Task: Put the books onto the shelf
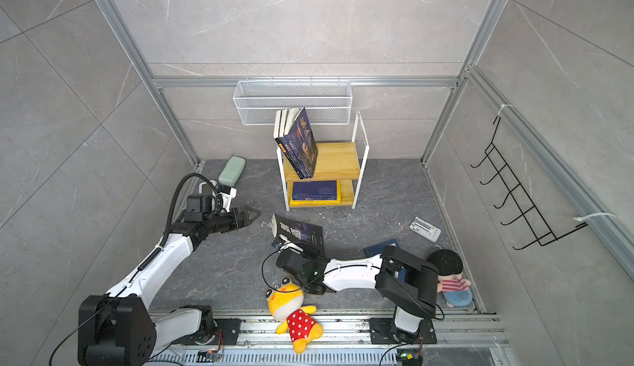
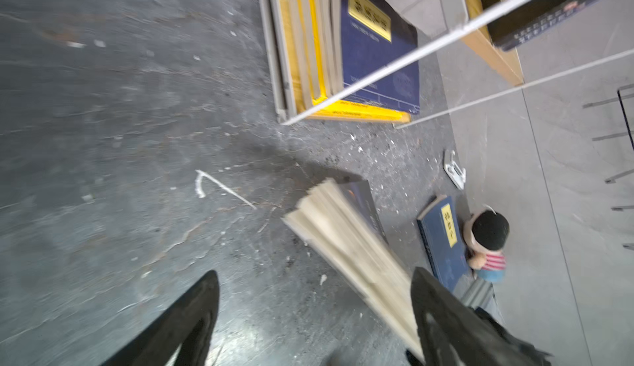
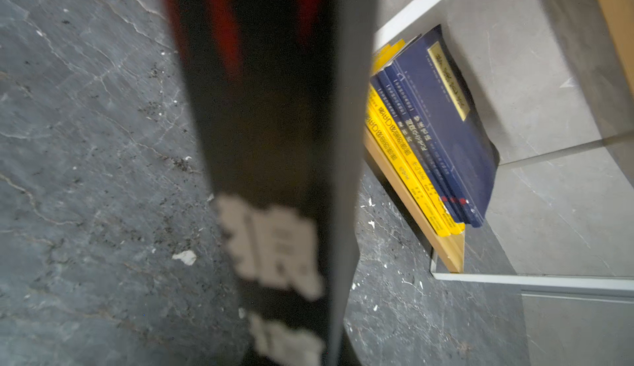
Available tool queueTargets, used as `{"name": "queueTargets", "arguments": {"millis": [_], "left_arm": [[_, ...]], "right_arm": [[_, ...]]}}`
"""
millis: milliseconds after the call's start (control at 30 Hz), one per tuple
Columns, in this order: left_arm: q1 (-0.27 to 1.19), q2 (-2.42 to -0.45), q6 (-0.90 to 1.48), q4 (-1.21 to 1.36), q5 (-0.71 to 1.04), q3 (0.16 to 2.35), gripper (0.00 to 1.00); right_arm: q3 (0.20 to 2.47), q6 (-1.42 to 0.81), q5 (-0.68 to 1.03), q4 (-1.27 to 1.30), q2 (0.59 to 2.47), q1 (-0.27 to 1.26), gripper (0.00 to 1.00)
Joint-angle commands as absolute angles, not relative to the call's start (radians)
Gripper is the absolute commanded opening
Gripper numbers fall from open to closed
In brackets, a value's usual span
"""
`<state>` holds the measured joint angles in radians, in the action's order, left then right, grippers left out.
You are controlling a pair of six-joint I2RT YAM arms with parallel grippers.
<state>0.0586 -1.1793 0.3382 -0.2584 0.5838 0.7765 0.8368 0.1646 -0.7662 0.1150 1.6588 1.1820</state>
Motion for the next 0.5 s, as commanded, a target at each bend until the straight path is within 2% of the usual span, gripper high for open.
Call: {"name": "queueTargets", "arguments": {"millis": [0,133,333,467], "left_arm": [[0.030,-1.114,0.242,-0.246,0.571,0.749,0.93],[0.008,-1.055,0.147,-0.317,0.530,0.752,1.00],[-0.070,-0.928,0.179,-0.276,0.535,0.664,0.99],[-0.071,-0.844,0.109,-0.269,0.574,0.620,1.00]], "right_arm": [[0.792,0.112,-0.778,0.113,1.515,1.180,0.00],[0.778,0.058,-0.735,0.028,1.355,1.180,0.00],[0.775,0.026,-0.718,-0.014,1.110,1.179,0.00],[0.807,0.038,-0.759,-0.003,1.022,1.178,0.00]]}}
